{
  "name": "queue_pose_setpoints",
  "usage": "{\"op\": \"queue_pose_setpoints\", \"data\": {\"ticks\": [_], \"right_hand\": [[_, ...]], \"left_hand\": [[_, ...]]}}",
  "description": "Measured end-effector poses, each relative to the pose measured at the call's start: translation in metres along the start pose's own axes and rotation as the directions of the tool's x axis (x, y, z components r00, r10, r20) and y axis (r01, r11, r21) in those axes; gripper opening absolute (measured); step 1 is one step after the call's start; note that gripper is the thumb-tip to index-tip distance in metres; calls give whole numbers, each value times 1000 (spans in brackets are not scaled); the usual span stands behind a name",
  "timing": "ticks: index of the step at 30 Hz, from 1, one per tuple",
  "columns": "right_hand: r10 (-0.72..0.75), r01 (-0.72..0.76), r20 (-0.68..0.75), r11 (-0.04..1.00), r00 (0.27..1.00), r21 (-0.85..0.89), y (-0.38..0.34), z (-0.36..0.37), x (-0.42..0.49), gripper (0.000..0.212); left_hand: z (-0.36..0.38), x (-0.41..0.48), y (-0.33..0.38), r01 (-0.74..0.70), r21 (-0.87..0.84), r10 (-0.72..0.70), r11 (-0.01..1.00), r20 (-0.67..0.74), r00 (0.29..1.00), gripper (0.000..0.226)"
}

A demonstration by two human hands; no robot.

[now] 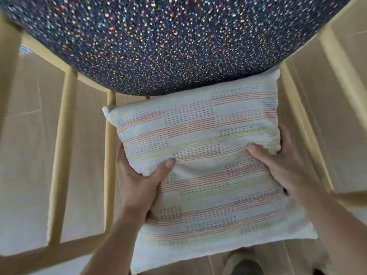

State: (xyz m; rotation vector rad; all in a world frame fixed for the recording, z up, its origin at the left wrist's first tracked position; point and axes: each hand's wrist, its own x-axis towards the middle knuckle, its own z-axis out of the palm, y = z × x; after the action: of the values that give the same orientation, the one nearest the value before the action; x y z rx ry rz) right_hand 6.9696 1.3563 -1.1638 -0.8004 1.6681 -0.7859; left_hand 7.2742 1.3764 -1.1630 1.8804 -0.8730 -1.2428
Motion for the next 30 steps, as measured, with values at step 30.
{"op": "queue_pose_setpoints", "data": {"ticks": [30], "right_hand": [[346,-171,342,877,874,-450,-605,-94,-75,40]], "left_hand": [[-115,-20,589,184,325,-253,928,183,950,77]]}}
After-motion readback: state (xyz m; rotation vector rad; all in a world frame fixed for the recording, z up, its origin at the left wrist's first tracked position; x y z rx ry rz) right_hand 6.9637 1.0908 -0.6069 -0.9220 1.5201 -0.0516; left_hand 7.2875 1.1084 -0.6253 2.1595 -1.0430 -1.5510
